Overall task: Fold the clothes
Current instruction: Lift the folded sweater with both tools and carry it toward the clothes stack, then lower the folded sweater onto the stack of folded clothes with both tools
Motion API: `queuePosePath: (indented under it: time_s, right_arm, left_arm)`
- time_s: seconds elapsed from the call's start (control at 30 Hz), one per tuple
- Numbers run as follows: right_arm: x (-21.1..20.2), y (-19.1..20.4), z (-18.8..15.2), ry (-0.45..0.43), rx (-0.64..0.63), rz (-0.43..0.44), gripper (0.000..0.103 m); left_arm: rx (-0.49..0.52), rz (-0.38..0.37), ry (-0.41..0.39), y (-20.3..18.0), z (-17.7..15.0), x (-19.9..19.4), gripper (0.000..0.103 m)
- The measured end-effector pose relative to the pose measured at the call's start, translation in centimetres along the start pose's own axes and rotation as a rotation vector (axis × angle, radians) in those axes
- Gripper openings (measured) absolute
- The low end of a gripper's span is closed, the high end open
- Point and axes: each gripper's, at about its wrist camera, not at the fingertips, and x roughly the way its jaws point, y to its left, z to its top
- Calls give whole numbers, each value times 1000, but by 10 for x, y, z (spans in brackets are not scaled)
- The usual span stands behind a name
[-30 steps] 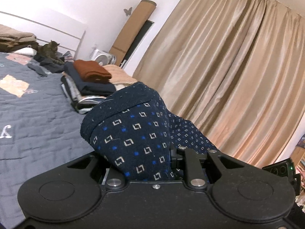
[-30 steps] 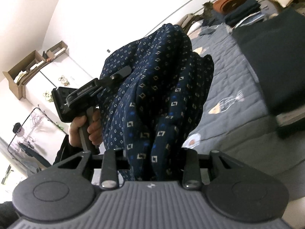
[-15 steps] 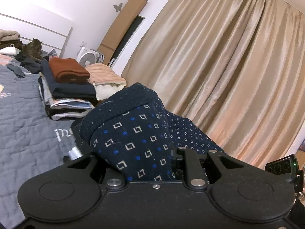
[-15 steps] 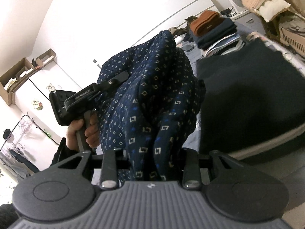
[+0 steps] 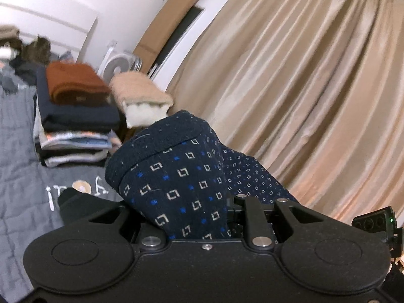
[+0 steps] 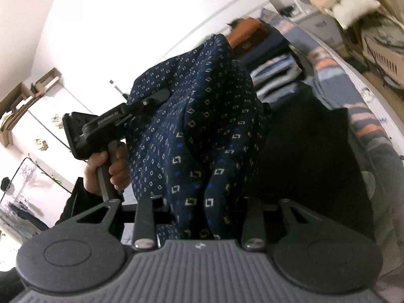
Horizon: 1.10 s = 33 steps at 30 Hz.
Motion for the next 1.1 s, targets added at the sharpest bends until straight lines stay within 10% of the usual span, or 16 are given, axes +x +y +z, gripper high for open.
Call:
queuePosePath:
  time_s: [0.33, 0.5, 0.83, 1.1]
  right_arm:
    - [31, -98, -5, 63, 89, 84, 40]
    - [4, -102, -11, 19, 82, 72, 50]
    - [-69, -62, -14, -199, -24, -13, 55]
    - [-34, -27, -31, -134, -91, 86, 55]
  left_arm:
    - [-121, 11, 140, 80, -30, 79, 23]
    - [-211, 35, 141, 106, -36, 82, 47]
    - [-138, 199, 66, 96, -27, -13, 87]
    - [-20, 47, 94, 19, -50, -63, 88]
